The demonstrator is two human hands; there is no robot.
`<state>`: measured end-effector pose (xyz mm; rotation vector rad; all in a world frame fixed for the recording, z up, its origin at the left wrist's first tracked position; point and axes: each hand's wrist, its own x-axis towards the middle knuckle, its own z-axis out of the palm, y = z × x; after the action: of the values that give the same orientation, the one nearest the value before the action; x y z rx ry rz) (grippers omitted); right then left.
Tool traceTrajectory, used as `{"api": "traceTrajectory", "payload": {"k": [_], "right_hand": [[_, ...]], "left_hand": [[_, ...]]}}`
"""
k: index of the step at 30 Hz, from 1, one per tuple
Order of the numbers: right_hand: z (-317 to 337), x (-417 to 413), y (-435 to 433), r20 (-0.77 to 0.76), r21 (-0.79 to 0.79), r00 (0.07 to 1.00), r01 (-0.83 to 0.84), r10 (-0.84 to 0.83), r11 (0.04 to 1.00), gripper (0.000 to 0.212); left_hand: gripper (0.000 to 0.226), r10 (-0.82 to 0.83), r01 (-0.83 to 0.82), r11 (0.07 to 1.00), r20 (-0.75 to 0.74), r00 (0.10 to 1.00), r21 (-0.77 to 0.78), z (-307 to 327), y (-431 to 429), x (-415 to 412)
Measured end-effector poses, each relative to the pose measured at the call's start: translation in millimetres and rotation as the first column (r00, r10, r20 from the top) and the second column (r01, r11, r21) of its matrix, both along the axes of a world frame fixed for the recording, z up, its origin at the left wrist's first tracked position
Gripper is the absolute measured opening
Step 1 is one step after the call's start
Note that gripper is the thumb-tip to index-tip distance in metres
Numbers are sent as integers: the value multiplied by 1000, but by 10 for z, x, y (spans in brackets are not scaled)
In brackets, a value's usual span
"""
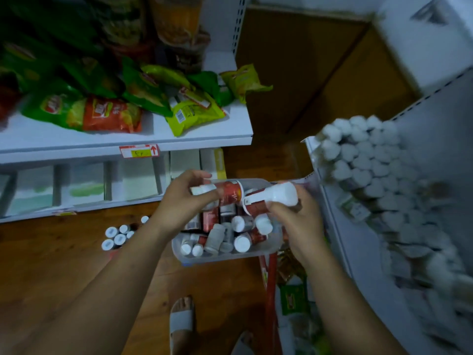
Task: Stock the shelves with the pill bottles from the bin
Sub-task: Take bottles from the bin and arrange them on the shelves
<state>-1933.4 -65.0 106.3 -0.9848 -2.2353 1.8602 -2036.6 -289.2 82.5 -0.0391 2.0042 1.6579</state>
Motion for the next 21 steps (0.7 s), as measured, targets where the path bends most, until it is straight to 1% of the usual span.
{"api": "traceTrajectory", "payload": {"k": [1,3,5,6,8,10,12,14,16,18,21], "right_hand": [[250,99,62,-49,-15,997,50,-51,999,41],[556,199,89,-140,-96,982,116,-129,989,44],[966,367,133,-230,-168,950,174,-210,970,47],[1180,456,133,-260,-201,933,202,-251,959,47],[1570,660,126,-316,-251,890,255,-328,934,46],[1893,887,131,-370,-302,838,298,-400,906,45],[2173,1131,136,-386,-339,797,346,-464,875,40],[2392,1394,170,-398,-404,745,381,-535,831,42],[2577,1662,197,-427,-452,703,379,-569,807,46],[2754,1941,211,-459,-468,663,385,-591,796,42],[3003,2358,209,-501,-451,608,424,-616,785,28]], "left_hand": [[42,9,-9,998,5,1000,65,218,55,31],[46,41,-43,986,16,999,164,517,144,36],[53,51,-60,953,37,998,297,935,334,85],[58,43,-66,929,71,997,365,1149,444,128],[65,-20,-43,871,123,992,490,1588,669,254],[60,-115,-7,802,166,979,598,1971,885,427],[54,-234,37,737,204,951,674,2312,1068,653],[49,-356,108,697,211,910,709,2557,1233,884],[47,-460,170,662,216,861,730,2731,1379,1105],[55,-537,227,641,217,815,733,2872,1506,1326],[72,-634,334,621,203,747,710,3057,1656,1661]]}}
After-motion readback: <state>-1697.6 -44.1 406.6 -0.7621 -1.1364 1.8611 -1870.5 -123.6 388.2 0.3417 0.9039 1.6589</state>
